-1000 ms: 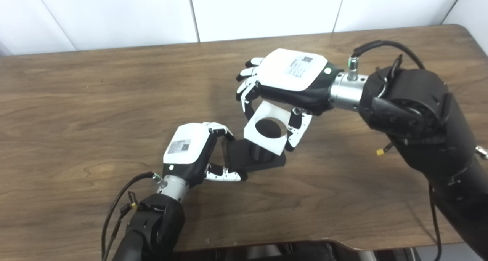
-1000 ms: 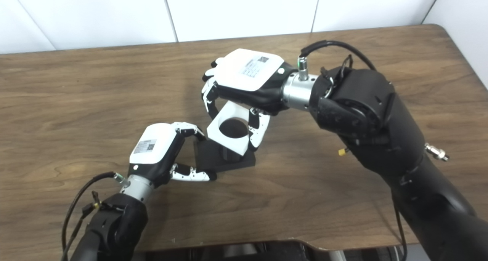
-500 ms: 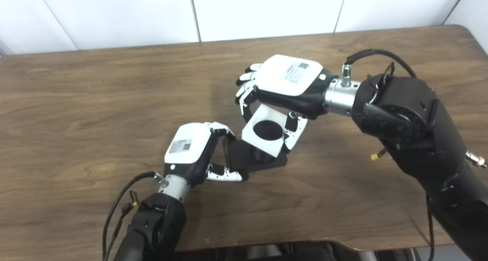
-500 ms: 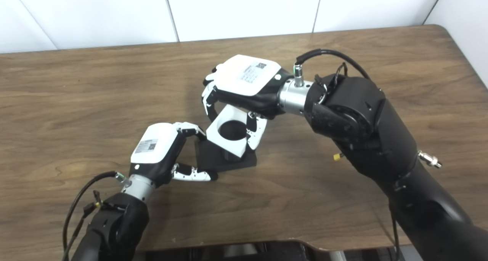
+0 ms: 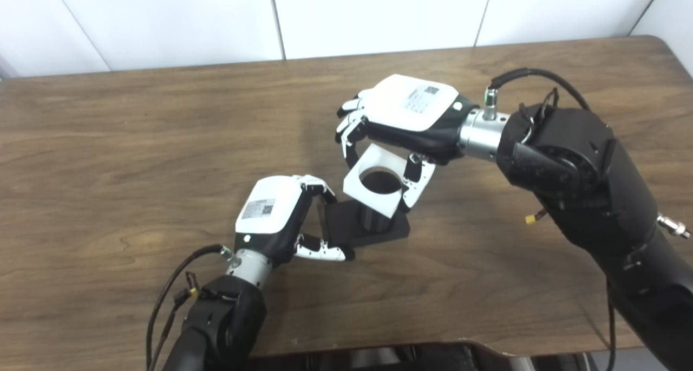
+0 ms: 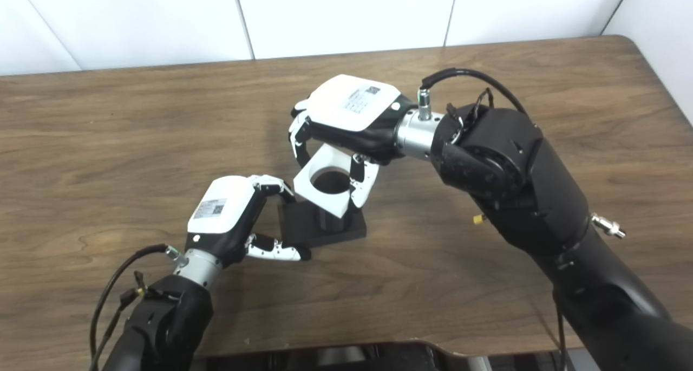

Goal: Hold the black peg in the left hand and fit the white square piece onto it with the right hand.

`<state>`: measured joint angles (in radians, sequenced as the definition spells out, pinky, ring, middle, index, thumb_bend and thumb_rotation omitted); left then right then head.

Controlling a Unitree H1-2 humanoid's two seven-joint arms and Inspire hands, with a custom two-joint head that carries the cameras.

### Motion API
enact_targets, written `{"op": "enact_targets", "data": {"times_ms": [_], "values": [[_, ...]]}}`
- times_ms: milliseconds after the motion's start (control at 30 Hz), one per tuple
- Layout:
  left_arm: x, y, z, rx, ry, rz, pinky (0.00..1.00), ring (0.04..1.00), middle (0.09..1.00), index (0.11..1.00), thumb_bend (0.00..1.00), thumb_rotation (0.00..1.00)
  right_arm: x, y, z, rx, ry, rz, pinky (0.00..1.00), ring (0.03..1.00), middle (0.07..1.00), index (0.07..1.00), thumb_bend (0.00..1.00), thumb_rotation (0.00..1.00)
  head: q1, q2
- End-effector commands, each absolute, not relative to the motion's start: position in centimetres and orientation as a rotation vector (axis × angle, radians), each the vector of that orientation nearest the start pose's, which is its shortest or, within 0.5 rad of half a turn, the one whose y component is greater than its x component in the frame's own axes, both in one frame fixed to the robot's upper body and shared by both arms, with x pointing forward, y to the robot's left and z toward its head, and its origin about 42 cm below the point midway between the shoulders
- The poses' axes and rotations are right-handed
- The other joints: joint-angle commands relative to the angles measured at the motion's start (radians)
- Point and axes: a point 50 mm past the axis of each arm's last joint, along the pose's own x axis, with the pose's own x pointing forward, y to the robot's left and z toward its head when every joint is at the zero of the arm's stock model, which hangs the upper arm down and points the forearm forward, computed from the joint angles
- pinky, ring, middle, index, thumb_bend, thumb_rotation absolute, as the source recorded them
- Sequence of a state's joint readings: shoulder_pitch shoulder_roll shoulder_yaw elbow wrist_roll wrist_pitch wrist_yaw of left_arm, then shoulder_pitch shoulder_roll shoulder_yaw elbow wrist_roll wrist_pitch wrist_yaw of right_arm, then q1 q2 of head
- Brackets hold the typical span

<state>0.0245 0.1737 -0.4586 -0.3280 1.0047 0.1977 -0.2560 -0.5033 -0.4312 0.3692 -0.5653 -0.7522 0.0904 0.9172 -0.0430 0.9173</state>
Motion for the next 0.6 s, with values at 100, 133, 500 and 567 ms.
{"op": "enact_targets", "data": {"times_ms": [100, 133, 500, 567], "values": [[23.4, 13.1, 14.2, 1.101, -0.136, -0.511, 0.74, 0.781, 0.751, 0.484, 0.52, 0.06, 31.5, -16.7, 32.1, -1.488, -0.541, 0.780, 0.91, 0.908, 0.797, 0.485, 0.52, 0.13, 0.000, 0.003], [23.4, 13.1, 14.2, 1.101, -0.137, -0.510, 0.74, 0.781, 0.750, 0.484, 0.52, 0.06, 31.4, -16.7, 32.0, -1.485, -0.535, 0.785, 0.92, 0.909, 0.798, 0.485, 0.52, 0.13, -0.003, 0.005], [23.5, 13.0, 14.3, 1.120, -0.138, -0.507, 0.75, 0.784, 0.748, 0.484, 0.52, 0.06, 30.6, -16.4, 31.3, -1.471, -0.523, 0.824, 0.92, 0.914, 0.799, 0.485, 0.52, 0.13, -0.001, 0.013], [23.5, 13.0, 14.3, 1.128, -0.136, -0.512, 0.75, 0.784, 0.749, 0.484, 0.52, 0.06, 30.5, -16.4, 31.4, -1.474, -0.523, 0.826, 0.92, 0.915, 0.800, 0.485, 0.52, 0.13, -0.001, 0.013]]}}
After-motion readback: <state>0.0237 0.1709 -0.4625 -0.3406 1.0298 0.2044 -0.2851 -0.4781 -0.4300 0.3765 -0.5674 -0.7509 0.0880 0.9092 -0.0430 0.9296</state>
